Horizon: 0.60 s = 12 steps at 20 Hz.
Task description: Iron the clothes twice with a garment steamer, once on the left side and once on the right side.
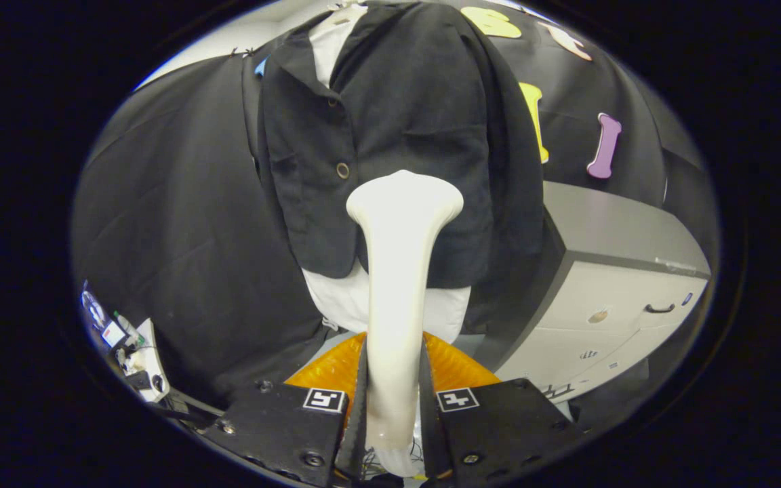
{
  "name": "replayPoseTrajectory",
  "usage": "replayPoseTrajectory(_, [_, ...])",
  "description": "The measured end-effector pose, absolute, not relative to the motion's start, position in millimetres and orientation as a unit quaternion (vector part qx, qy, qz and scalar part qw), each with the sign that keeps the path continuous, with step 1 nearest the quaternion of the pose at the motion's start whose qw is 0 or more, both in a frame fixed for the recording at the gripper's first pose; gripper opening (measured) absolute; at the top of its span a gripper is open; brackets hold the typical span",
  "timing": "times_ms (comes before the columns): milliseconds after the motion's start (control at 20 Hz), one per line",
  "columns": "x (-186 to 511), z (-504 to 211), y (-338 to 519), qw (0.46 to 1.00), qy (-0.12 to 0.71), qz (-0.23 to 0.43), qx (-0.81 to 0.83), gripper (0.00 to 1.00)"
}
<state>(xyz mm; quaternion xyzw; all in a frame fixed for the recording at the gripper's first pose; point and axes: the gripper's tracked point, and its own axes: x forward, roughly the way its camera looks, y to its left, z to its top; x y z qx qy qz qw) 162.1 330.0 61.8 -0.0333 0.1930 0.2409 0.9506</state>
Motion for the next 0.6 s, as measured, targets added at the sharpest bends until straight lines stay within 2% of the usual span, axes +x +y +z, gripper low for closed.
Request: replayPoseTrajectory(600, [121, 226, 417, 0.951, 0.062, 0.302, -0.021, 0.36])
